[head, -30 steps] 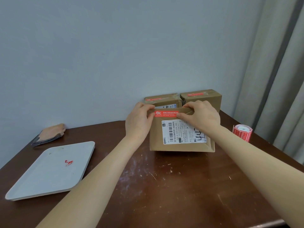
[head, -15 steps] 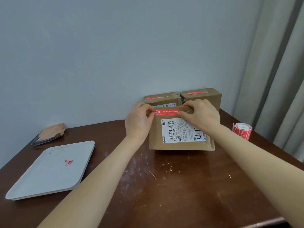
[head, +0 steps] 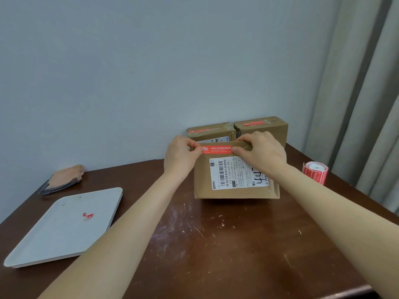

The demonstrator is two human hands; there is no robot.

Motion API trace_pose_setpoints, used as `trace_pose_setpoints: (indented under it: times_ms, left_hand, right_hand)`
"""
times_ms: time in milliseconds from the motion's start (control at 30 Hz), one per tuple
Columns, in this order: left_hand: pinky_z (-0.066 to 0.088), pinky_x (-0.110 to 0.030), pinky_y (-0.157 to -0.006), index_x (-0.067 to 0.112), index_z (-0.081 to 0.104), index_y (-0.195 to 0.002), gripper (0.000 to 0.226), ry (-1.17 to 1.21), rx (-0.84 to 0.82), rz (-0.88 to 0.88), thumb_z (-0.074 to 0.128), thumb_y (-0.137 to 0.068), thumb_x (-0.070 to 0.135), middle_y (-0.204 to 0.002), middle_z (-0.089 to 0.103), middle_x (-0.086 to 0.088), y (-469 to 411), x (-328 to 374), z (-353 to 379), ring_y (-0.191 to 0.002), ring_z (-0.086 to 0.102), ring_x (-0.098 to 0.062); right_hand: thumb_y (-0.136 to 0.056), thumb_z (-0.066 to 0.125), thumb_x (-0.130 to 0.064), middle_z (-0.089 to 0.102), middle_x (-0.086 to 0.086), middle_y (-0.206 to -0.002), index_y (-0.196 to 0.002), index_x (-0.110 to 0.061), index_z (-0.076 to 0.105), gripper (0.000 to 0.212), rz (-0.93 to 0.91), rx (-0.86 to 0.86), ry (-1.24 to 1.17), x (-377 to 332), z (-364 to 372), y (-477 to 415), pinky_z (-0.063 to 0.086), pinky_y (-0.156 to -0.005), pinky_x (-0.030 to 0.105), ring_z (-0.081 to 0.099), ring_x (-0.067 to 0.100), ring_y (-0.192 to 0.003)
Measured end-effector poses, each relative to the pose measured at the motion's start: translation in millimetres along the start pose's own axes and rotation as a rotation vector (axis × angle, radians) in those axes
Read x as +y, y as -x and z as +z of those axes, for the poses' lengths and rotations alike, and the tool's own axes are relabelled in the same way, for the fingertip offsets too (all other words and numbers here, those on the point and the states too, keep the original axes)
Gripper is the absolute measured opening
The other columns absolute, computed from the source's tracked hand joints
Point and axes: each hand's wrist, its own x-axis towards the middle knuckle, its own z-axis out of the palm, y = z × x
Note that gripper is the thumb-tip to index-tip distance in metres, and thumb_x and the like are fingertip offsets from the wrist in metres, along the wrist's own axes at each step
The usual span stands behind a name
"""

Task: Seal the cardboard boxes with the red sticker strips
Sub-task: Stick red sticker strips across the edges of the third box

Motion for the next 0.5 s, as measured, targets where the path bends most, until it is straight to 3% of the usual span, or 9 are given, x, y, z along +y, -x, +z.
trace_pose_setpoints:
  times_ms: [233,367,433,500]
  left_hand:
    - [0.056,-0.038,-0.072,0.023,0.065,-0.072,0.014,0.041,-0.015,-0.055,0.062,-0.086,0.025,-0.082,0.066,0.004,3.2,5.5,-3.4,-0.071,0.063,-0.02]
    - [0.046,-0.029,-0.064,0.024,0.065,-0.075,0.01,-0.08,0.042,0.016,0.065,-0.084,0.028,-0.097,0.058,0.005,6.5,6.3,-2.5,-0.084,0.057,-0.012]
    - [0.041,-0.026,-0.066,0.025,0.065,-0.077,0.008,-0.128,0.06,0.048,0.066,-0.084,0.028,-0.098,0.05,0.007,7.5,6.0,-2.2,-0.089,0.049,-0.01]
    - [0.039,-0.025,-0.066,0.025,0.065,-0.076,0.008,-0.121,0.069,0.058,0.066,-0.084,0.027,-0.097,0.053,0.007,7.7,5.6,-2.9,-0.087,0.049,-0.009]
  right_hand:
    - [-0.087,0.054,-0.057,0.06,-0.003,-0.106,-0.118,-0.032,0.062,0.041,0.008,0.006,-0.002,0.2,0.0,-0.8,0.035,-0.073,0.03,0.046,0.018,-0.108]
    - [-0.087,0.054,-0.057,0.06,-0.004,-0.107,-0.118,-0.032,0.062,0.041,0.003,0.005,-0.003,0.0,0.3,-0.6,0.034,-0.073,0.03,0.046,0.018,-0.108]
    - [-0.087,0.054,-0.056,0.06,-0.004,-0.108,-0.119,-0.032,0.061,0.041,0.003,0.006,-0.005,0.1,0.2,-0.2,0.034,-0.074,0.03,0.046,0.018,-0.109]
    - [-0.087,0.054,-0.056,0.06,-0.004,-0.109,-0.119,-0.032,0.061,0.041,0.002,0.009,-0.005,-0.2,0.0,0.1,0.034,-0.074,0.03,0.046,0.018,-0.109]
